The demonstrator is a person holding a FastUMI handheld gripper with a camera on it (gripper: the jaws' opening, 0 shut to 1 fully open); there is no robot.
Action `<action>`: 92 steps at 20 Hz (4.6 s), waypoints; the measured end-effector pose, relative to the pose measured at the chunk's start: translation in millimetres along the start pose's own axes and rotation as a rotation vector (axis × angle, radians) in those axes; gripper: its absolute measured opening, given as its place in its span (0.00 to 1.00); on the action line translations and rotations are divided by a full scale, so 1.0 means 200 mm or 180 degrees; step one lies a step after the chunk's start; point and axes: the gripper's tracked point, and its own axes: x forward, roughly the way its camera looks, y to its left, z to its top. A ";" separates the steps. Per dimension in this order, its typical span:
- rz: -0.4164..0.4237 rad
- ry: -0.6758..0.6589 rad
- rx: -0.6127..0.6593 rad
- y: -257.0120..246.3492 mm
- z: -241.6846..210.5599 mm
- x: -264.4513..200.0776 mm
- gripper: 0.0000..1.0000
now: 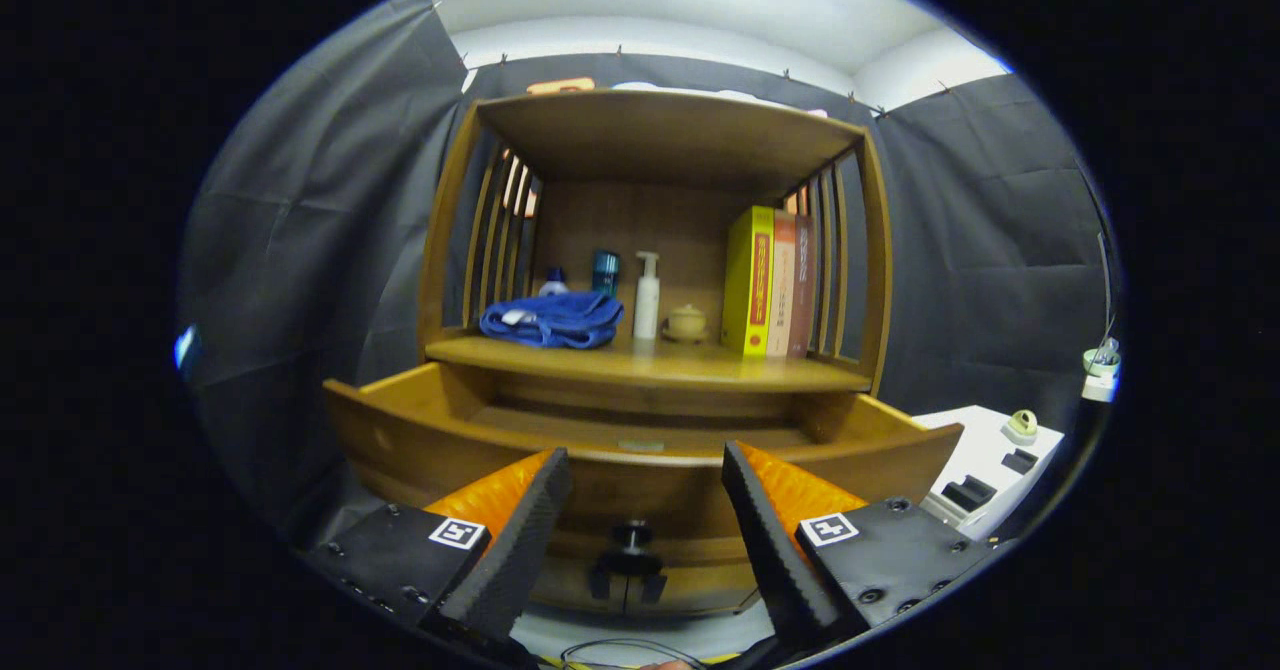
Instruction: Pull open the drawer, take out the items inside it, and place them on the countertop above the cabinet.
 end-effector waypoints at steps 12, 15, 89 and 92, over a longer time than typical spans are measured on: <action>0.0194 0.0717 -0.0024 -0.15 0.28 0.62 0.99; 0.0287 0.1127 -0.0139 -0.08 0.12 0.74 0.99; 0.0240 0.2315 0.0130 0.02 0.12 1.94 0.63; 0.0277 0.2302 0.0128 0.05 0.14 1.93 0.79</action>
